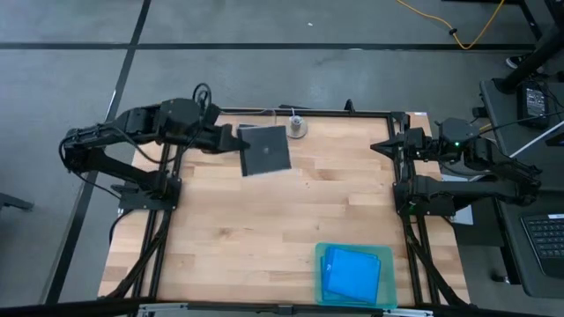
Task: Pick & place jewel cases by type
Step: Put the black cd case into the transparent bin
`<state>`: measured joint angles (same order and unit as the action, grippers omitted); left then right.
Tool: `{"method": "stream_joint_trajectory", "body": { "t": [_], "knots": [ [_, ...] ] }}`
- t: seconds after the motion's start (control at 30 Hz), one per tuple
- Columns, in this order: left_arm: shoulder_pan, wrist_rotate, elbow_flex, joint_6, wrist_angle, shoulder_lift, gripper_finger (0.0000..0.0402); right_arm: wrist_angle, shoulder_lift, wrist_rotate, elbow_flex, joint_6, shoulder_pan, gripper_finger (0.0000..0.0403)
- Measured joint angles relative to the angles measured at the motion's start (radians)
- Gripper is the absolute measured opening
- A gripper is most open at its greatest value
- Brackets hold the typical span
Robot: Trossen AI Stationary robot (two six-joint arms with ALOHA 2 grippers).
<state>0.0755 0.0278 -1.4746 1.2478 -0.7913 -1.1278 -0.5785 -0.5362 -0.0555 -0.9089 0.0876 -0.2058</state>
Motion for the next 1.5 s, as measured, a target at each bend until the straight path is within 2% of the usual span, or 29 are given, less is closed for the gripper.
{"method": "stream_joint_trajectory", "body": {
  "t": [0.27, 0.47, 0.73, 1.03, 1.2, 1.5],
  "knots": [
    [0.219, -0.068, 0.0, -0.122, -0.181, -0.008, 0.0031, -0.007, 0.0, 0.0, 0.0, 0.002, 0.0, 0.0006],
    [0.374, -0.14, 0.0, -0.243, -0.219, -0.023, 0.0031, -0.041, 0.0, -0.001, 0.0, 0.003, 0.0, 0.0006],
    [0.582, -0.345, 0.0, -0.426, -0.231, -0.105, 0.0031, -0.046, 0.0, 0.0, 0.0, 0.051, 0.0, 0.0006],
    [0.75, -0.533, 0.0, -0.646, -0.239, -0.249, 0.0031, -0.045, 0.0, 0.001, 0.0, 0.049, 0.0, 0.0006],
    [0.839, -0.577, 0.0, -0.776, -0.286, -0.318, 0.0031, -0.045, 0.0, 0.002, 0.0, 0.048, 0.0, 0.0006],
    [0.963, -0.58, 0.0, -0.958, -0.344, -0.431, 0.0031, -0.032, 0.0, 0.03, 0.0, 0.045, 0.0, 0.0006]
  ]
}}
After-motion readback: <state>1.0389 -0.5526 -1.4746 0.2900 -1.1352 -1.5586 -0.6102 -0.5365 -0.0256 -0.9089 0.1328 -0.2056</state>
